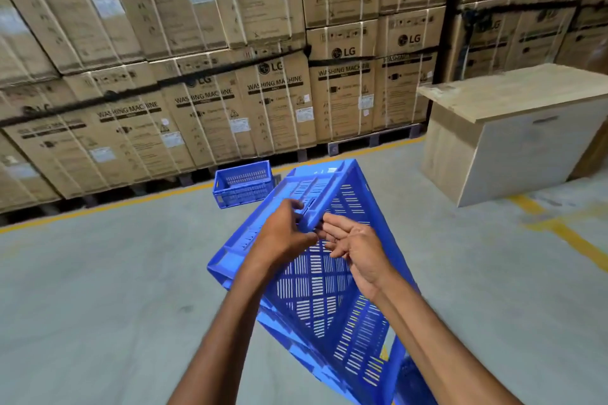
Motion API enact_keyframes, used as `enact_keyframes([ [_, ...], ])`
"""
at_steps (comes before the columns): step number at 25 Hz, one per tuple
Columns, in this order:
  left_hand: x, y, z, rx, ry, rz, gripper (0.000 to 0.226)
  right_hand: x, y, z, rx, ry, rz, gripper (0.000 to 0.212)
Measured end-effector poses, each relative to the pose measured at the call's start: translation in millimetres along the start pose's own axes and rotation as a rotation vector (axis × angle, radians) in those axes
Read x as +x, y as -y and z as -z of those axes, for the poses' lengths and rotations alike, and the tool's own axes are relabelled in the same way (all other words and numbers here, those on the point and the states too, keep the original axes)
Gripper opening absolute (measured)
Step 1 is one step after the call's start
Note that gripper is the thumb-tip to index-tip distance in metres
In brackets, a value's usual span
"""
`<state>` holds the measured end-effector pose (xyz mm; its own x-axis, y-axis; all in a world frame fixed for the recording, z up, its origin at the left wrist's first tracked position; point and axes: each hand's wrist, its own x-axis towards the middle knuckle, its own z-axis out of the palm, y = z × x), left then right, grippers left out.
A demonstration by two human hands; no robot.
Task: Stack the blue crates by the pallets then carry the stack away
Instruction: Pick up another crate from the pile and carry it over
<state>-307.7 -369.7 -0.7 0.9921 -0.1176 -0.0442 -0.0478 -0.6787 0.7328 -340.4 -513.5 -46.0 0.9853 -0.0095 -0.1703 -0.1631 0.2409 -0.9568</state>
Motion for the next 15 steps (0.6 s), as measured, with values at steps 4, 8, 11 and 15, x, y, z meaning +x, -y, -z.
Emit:
enact_keyframes([
  [4, 33.0, 3.6, 15.5, 0.452, -0.115, -0.111, 0.025, 33.1, 4.9, -43.3, -0.071, 0.034, 0.059, 0.081],
  [8, 72.4, 6.1, 39.2, 0.442, -0.112, -0.061, 0.021, 75.8, -2.8, -55.2, -0.095, 0.011, 0.110, 0.081],
  [11, 88.0, 6.5, 43.8, 0.444, -0.149, -0.053, 0.023, 100.2, -24.6, -45.4, -0.070, -0.111, 0.100, 0.069],
  [15, 101.2, 3.5, 47.8, 0.397, -0.183, -0.087, 0.015, 118.3, -99.5, -12.1, -0.113, -0.364, -0.082, 0.054],
])
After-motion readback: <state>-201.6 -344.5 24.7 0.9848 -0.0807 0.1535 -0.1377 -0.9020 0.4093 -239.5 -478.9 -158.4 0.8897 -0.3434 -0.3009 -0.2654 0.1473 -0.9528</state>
